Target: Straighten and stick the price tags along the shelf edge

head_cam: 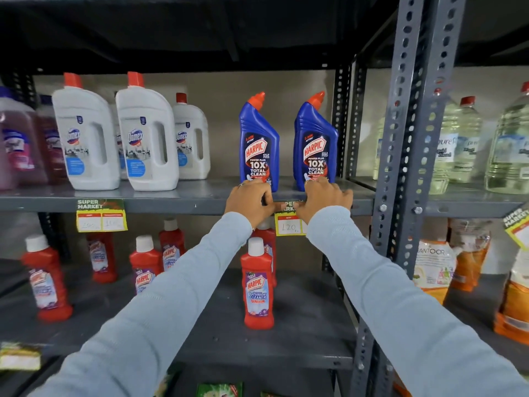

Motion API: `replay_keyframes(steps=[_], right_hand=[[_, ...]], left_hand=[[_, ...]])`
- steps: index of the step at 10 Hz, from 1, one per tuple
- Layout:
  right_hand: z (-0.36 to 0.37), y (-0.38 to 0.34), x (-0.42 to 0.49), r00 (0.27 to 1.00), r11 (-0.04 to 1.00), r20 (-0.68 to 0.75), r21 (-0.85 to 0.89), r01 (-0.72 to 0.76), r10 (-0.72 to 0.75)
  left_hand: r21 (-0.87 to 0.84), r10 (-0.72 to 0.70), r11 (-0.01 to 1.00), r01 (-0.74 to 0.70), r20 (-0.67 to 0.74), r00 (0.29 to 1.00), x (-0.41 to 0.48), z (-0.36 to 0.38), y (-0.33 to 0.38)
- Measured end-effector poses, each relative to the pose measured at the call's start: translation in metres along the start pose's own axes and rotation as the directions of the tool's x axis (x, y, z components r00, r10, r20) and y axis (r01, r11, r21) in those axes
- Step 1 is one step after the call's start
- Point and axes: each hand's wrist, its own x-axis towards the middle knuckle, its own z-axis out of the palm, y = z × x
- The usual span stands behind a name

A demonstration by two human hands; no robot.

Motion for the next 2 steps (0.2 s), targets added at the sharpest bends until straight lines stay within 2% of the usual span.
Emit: replay_keyframes(steps=[1, 2], right_hand=[[-0.009, 0.010, -0.010, 0.999, 0.981, 0.028, 0.192, 0.029, -0.035], [-0.023, 0.034, -0.041, 0.976, 0.868, -0.214, 0.476, 0.141, -0.041]], left_hand=[[0.007, 0.030, 0.999, -0.031, 0.094, 0.995, 0.000, -0.012, 0.000], [0.077, 0.031, 0.996, -0.039, 0.098, 0.995, -0.001, -0.035, -0.005]])
